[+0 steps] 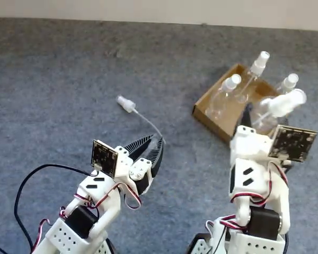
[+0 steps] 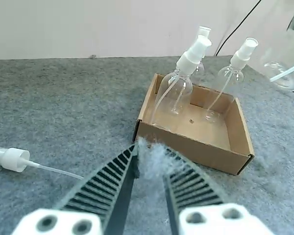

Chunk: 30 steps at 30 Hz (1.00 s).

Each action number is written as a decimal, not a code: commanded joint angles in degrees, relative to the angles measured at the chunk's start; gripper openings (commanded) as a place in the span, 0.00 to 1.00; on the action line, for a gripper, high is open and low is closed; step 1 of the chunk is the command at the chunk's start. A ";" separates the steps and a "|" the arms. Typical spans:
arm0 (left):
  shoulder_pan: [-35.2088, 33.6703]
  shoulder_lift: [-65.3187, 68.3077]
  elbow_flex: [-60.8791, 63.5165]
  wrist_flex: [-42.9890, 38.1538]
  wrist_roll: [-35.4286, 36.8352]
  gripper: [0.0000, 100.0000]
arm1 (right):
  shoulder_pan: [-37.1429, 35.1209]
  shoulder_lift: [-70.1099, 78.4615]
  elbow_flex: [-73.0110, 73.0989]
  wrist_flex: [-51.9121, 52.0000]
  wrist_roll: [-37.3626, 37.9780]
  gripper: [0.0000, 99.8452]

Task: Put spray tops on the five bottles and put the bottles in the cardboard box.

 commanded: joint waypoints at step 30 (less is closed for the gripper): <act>-1.10 -1.01 1.01 -1.41 0.53 0.01 | 2.77 30.64 11.30 -36.26 -0.35 0.18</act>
